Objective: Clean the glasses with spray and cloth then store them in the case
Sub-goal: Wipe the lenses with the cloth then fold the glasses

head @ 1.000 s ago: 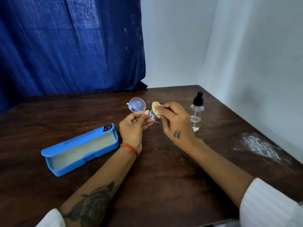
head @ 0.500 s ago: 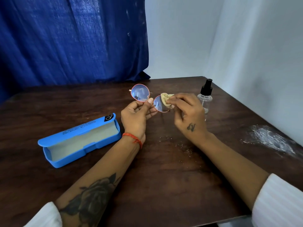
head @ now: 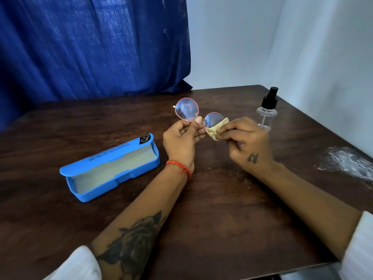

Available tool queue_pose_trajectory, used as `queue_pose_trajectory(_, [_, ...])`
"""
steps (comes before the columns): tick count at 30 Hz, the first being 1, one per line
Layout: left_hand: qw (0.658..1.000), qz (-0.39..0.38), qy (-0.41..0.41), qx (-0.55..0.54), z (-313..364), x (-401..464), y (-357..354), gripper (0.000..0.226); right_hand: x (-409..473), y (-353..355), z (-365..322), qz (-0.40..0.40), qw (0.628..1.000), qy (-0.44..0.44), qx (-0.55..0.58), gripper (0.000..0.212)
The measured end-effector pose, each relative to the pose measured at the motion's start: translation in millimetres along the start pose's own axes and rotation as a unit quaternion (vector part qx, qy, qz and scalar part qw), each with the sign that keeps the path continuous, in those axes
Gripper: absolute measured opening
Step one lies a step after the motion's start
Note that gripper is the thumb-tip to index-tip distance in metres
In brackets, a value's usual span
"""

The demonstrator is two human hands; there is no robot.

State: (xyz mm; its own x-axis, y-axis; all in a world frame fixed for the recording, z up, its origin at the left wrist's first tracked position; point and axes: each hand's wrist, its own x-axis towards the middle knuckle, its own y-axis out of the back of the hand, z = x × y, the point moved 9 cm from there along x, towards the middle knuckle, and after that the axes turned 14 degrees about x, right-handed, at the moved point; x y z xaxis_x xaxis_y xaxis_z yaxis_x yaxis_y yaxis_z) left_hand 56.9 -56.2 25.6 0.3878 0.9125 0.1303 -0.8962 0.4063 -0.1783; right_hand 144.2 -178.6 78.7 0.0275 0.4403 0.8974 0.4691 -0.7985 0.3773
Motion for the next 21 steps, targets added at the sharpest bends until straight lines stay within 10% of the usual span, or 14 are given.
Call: queue_pose_trajectory(21, [0.999,0.009,-0.024,0.024,3.2,-2.5,4.1,0.007,1.5,-3.8,9.4,-0.003,0.996,-0.071,0.047,0.019])
